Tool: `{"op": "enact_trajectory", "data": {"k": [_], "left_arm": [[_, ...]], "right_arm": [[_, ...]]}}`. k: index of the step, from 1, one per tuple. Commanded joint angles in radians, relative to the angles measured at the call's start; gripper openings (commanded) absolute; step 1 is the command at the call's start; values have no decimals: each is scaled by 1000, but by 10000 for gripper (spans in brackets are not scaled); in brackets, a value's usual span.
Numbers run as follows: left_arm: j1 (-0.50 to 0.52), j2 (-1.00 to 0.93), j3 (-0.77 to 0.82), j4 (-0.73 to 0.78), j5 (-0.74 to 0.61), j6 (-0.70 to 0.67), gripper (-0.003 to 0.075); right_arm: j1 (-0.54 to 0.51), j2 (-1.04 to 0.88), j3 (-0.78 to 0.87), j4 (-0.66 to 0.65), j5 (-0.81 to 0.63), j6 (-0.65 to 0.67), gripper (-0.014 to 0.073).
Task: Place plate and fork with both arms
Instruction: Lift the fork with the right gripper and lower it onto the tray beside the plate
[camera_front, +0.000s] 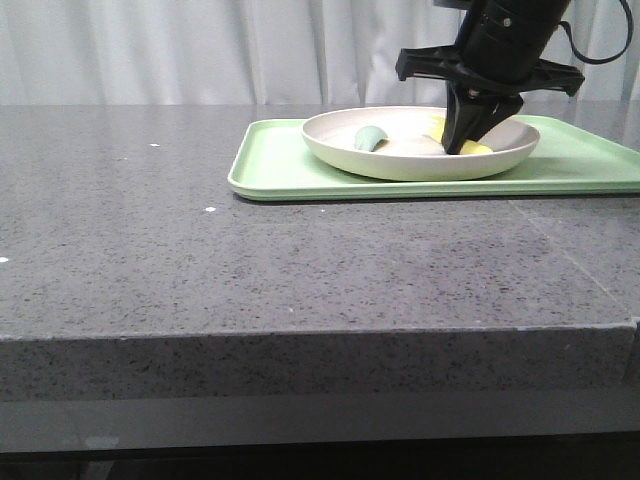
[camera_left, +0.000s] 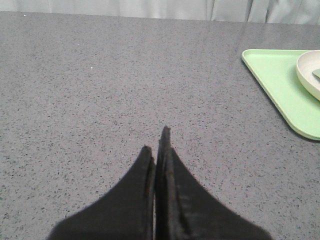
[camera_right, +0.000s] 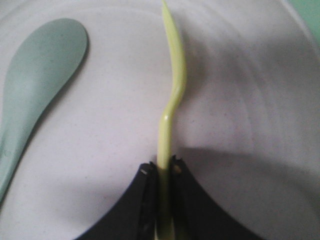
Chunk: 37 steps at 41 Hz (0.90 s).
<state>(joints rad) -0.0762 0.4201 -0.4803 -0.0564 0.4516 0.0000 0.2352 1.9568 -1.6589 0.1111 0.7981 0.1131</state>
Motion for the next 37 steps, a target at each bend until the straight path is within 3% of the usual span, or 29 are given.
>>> {"op": "enact_trajectory", "data": {"k": [1,11,21,29,37], "left_arm": [[2,5,-26,-7,-78,0,-18],[2,5,-26,-7,-78,0,-18],[2,5,-26,-7,-78,0,-18],[2,5,-26,-7,-78,0,-18],[2,5,-26,-7,-78,0,-18]], "right_arm": [[-1,-57,-32,0,-46,-2,-20],[-24,-113,-54,0,-52,-2,-32],[-134,-168,-90,-1,-31,-5,-32],[-211,-127,-89,-13,38,-63,-32],[-225,-64,-89,-32,47,-75,-32]]}}
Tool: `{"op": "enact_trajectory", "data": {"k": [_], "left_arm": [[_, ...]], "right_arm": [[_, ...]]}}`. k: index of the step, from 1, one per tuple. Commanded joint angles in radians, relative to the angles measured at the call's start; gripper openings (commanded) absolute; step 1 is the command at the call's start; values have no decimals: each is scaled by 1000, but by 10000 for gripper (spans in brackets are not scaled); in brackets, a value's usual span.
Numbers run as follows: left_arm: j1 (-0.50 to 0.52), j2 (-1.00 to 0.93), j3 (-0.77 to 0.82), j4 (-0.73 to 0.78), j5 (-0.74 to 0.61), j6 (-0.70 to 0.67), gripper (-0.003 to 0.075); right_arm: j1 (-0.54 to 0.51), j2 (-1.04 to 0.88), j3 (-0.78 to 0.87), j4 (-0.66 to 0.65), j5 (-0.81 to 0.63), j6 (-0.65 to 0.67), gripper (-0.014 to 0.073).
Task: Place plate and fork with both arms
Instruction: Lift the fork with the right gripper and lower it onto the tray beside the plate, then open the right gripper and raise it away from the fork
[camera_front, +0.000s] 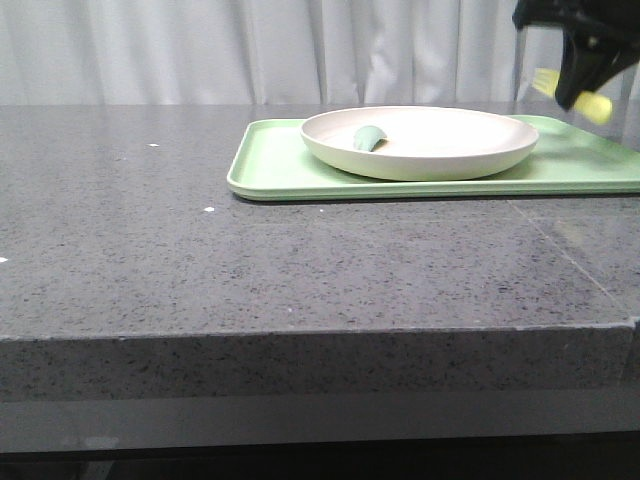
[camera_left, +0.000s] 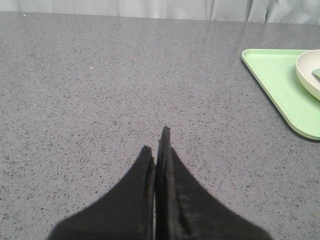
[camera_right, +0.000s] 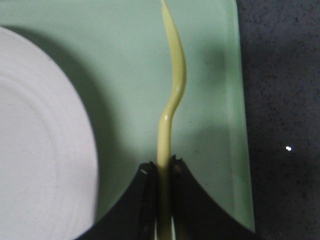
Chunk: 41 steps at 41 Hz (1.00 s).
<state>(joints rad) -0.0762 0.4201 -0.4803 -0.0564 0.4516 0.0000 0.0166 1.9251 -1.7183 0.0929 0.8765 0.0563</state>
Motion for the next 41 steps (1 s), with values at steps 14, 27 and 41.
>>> {"op": "enact_trajectory", "data": {"k": [14,27,41], "left_arm": [[2,5,-26,-7,-78,0,-18],[2,5,-26,-7,-78,0,-18],[2,5,-26,-7,-78,0,-18]], "right_arm": [[-7,2,-30,-36,-21,-18,110],[-7,-14,-65,-36,19,-18,303],[0,-152,-182,-34,138,-17,66]]}}
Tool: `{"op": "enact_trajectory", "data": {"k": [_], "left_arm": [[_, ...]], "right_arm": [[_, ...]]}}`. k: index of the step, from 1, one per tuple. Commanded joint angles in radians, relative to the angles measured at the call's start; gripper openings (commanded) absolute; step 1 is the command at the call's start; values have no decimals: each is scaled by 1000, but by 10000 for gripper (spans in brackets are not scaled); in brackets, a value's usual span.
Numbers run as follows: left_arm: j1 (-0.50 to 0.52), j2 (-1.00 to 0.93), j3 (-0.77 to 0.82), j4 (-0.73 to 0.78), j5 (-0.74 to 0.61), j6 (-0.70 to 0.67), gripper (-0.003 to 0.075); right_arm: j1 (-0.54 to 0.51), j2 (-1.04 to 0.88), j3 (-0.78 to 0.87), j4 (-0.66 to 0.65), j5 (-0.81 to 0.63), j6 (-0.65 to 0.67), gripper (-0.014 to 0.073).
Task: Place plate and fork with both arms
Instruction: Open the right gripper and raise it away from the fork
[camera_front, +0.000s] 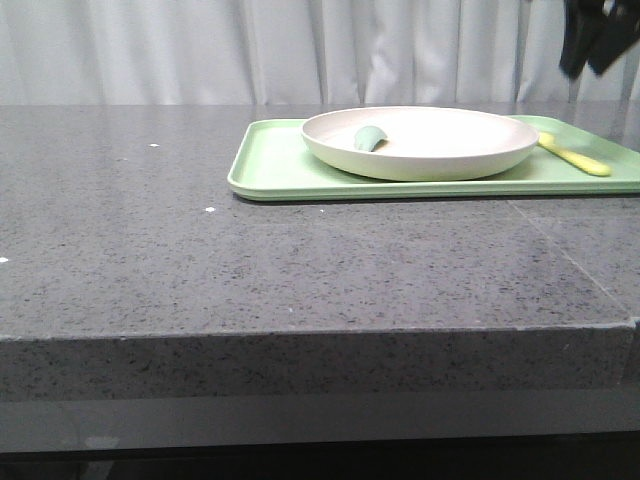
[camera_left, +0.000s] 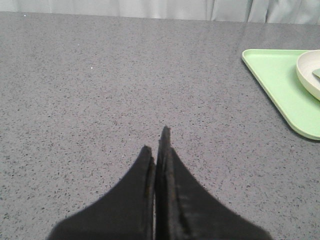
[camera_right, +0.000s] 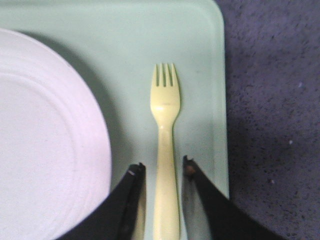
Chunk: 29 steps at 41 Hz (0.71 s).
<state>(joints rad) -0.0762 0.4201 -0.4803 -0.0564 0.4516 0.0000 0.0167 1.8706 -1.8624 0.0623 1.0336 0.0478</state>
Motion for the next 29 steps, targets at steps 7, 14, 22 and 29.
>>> {"op": "enact_trajectory", "data": {"k": [7,14,22,29], "left_arm": [[2,5,-26,-7,-78,0,-18],[2,5,-26,-7,-78,0,-18],[2,5,-26,-7,-78,0,-18],[2,5,-26,-7,-78,0,-18]], "right_arm": [[0,-188,-26,-3,4,-9,-65],[0,-340,104,-3,-21,-10,-67],[0,-599,438,-3,-191,-12,-67],[0,-850,756,-5,-352,-14,-67]]}}
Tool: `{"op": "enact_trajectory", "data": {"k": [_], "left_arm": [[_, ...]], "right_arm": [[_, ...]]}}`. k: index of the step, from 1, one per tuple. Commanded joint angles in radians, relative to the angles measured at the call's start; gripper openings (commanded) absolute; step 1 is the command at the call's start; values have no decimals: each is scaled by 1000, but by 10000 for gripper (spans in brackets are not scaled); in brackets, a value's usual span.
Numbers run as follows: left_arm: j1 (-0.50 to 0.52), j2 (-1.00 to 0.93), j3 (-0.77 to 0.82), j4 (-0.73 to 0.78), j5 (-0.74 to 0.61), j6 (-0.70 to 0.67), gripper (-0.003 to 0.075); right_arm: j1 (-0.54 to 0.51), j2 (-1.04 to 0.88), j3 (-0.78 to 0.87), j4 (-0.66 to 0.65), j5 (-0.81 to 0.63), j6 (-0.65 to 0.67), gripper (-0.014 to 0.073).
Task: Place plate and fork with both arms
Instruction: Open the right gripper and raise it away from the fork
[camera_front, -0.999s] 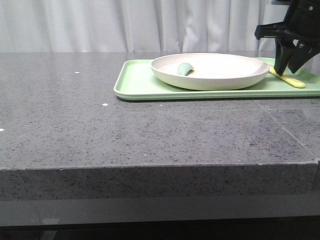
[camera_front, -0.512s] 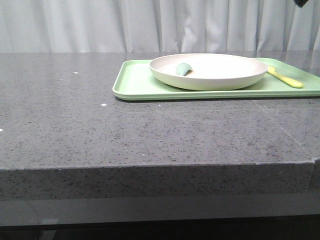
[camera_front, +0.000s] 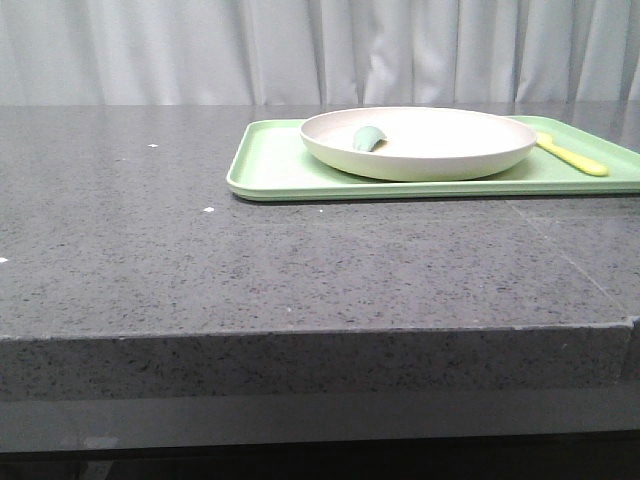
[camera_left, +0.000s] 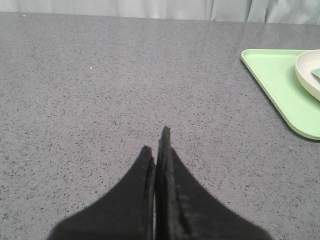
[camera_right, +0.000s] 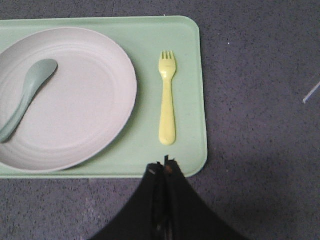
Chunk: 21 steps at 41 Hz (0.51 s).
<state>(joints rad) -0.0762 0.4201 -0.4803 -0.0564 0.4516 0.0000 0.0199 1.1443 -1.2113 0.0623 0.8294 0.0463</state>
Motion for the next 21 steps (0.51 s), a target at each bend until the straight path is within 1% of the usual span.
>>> {"op": "enact_trajectory", "data": {"k": [1,6,11,15,21], "left_arm": [[2,5,-26,-7,-78,0,-18],[2,5,-26,-7,-78,0,-18],[2,5,-26,-7,-78,0,-18],[2,5,-26,-7,-78,0,-18],[2,5,-26,-7,-78,0,-18]], "right_arm": [[-3,-161,142,-7,-178,-19,-67],[-3,-314,347,-8,-315,-64,-67],[-3,-464,514,-8,-454,-89,-67],[-3,-596,621,-9,-500,-98,-67],[-3,-753,740,-20,-509,-101,-67]]}}
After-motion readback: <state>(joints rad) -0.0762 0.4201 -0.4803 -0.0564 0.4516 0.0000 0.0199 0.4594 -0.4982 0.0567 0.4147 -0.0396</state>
